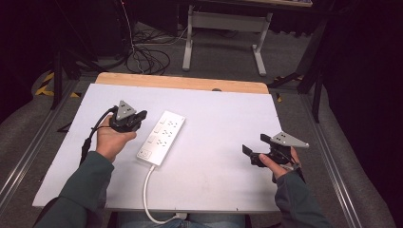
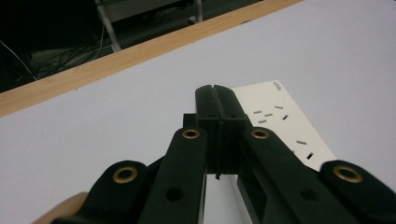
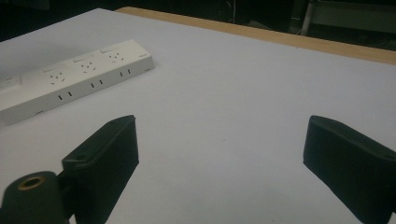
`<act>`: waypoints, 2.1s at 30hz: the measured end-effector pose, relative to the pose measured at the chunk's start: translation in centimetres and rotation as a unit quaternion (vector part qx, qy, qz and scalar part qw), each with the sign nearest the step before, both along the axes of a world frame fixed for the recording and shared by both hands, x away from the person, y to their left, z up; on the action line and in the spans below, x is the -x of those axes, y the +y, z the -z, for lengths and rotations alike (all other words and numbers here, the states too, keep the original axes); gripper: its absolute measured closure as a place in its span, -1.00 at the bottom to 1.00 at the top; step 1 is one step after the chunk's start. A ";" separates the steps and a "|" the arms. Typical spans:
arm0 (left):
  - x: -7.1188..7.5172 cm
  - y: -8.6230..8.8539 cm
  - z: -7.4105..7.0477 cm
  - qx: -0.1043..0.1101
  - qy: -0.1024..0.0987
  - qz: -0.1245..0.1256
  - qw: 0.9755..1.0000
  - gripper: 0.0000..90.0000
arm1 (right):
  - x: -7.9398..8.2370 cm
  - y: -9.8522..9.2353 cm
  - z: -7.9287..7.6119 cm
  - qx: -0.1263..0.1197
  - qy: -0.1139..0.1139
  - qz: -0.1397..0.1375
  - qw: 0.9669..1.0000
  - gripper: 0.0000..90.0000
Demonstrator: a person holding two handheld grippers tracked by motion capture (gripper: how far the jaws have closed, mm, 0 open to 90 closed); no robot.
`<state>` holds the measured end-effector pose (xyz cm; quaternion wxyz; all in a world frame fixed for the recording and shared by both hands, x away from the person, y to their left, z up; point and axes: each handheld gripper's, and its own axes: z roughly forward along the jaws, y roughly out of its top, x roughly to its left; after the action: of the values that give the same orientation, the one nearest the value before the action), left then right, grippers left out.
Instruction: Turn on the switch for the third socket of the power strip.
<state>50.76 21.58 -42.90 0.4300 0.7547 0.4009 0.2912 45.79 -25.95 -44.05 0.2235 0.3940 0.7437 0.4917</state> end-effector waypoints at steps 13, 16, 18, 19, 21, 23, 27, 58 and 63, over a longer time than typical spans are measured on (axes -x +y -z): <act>-1.1 -0.9 0.5 -0.018 0.011 0.008 1.000 1.00 | 0.2 -0.1 0.0 0.001 0.001 0.002 1.000 -0.76; -1.4 -1.2 0.6 -0.024 0.011 0.006 1.000 1.00 | 0.2 -0.1 0.0 0.001 0.001 0.002 1.000 -0.76; -1.6 -1.4 0.7 -0.027 0.014 0.009 1.000 1.00 | 0.2 -0.1 0.0 0.002 0.001 0.002 1.000 -0.76; -1.7 -1.5 0.7 -0.028 0.013 0.008 0.999 1.00 | 0.2 -0.1 0.0 0.002 0.001 0.002 1.000 -0.76; -2.0 -1.7 0.8 -0.031 0.015 0.009 0.999 1.00 | 0.2 -0.1 0.0 0.001 0.001 0.002 1.000 -0.76; -2.2 -1.9 1.0 -0.034 0.019 0.012 0.999 1.00 | 0.1 -0.1 0.0 0.001 0.001 0.002 1.000 -0.76; -2.5 -2.2 1.3 -0.038 0.025 0.012 0.999 1.00 | 0.2 -0.1 0.0 0.001 0.002 0.001 1.000 -0.76; -4.8 -5.0 3.4 -0.098 0.086 0.050 0.990 1.00 | 0.2 -0.1 0.1 -0.002 0.003 0.002 1.000 -0.75; -4.9 -5.0 3.6 -0.101 0.088 0.049 0.990 1.00 | 0.2 -0.1 0.1 -0.003 0.005 0.004 1.000 -0.75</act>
<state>55.63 16.62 -46.46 0.3284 0.8355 0.3686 0.2415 45.57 -26.08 -44.17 0.2209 0.3997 0.7419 0.4910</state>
